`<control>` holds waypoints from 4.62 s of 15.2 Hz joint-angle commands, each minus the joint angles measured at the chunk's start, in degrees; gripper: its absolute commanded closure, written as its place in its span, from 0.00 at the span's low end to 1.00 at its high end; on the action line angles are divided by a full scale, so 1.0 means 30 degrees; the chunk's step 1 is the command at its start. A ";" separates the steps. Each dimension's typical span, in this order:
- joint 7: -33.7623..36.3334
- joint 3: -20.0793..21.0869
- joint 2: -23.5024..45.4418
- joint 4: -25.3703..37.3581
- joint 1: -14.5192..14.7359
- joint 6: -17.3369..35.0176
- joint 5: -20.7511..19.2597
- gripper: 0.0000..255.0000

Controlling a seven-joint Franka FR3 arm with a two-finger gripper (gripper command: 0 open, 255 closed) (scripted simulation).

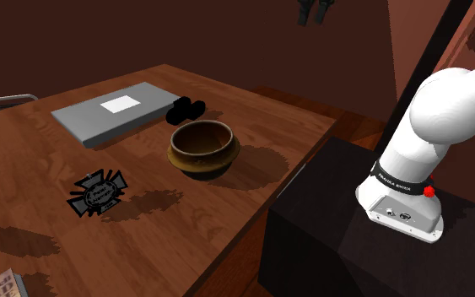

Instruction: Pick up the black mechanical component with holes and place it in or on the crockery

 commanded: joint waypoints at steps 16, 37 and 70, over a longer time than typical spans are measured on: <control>0.4758 0.3756 0.9429 0.3145 0.0750 0.5358 0.0575 0.00; 1.0592 0.5180 2.3931 1.4874 0.2944 0.6343 -0.2987 0.00; 1.0512 0.5229 2.3611 1.5548 0.2939 0.5359 -0.2881 1.00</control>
